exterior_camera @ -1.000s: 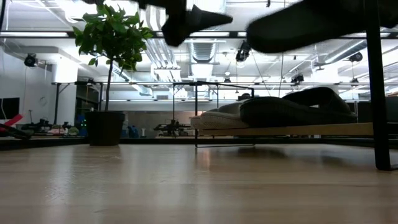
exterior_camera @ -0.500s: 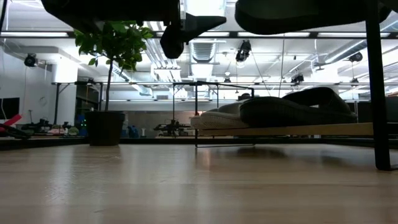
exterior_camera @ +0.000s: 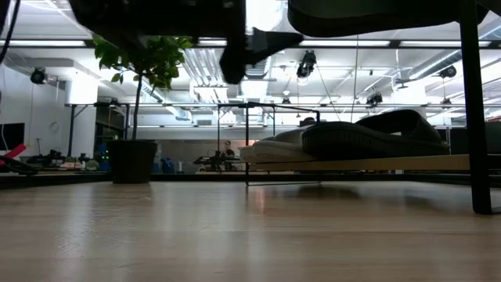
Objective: Pick and place slides into the shelf
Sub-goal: Put the black slide on the shelf
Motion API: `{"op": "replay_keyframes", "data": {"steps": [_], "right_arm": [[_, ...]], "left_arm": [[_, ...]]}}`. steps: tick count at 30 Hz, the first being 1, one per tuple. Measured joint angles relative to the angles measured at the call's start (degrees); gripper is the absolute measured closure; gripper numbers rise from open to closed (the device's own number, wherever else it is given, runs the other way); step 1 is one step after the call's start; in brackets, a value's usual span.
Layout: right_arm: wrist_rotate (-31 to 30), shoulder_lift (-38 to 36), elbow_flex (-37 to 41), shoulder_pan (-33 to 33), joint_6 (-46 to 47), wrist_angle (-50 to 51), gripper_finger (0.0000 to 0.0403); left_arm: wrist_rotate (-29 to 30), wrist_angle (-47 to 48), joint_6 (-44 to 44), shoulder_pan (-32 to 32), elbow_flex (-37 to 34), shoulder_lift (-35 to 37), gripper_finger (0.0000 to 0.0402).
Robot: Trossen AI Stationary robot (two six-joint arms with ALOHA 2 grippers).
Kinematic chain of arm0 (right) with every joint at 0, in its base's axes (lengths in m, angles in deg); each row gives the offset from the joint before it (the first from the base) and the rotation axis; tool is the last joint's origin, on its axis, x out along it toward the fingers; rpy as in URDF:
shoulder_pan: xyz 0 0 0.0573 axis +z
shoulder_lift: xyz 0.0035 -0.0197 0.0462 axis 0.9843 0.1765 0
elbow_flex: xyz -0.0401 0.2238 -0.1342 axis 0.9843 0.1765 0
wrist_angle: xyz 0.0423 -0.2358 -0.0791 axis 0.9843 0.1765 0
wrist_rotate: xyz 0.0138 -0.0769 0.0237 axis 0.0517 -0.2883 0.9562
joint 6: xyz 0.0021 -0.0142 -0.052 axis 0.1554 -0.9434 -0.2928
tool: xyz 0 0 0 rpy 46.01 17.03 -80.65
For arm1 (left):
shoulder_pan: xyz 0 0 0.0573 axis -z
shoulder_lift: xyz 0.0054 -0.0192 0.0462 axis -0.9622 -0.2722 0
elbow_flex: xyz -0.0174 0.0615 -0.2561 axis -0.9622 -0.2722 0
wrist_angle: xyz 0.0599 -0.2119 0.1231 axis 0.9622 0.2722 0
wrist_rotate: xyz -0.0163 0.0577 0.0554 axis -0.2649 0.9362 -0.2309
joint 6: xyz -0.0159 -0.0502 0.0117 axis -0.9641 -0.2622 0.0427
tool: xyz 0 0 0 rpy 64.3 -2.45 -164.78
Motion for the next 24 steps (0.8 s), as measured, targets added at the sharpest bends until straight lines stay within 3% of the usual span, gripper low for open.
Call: {"op": "replay_keyframes", "data": {"steps": [6, 16, 20, 24], "right_arm": [[0.01, 0.23, 0.02, 0.02, 0.08, -0.02, 0.0362], [0.01, 0.03, 0.02, 0.00, 0.45, 0.21, 0.0362], [0.02, 0.23, 0.00, 0.01, 0.46, 0.19, 0.0362], [0.17, 0.36, 0.00, 0.00, 0.46, 0.16, 0.0363]], "left_arm": [[-1.00, -0.59, 1.89, -0.15, 4.83, -3.04, 0.0141], [-1.18, -0.07, 3.04, -0.60, 3.92, -3.02, 0.0150], [-1.19, -0.02, 3.18, -0.88, 3.85, -3.02, 0.0201], [-1.22, -0.05, 3.65, -1.18, 4.27, -3.00, 0.0295]]}}
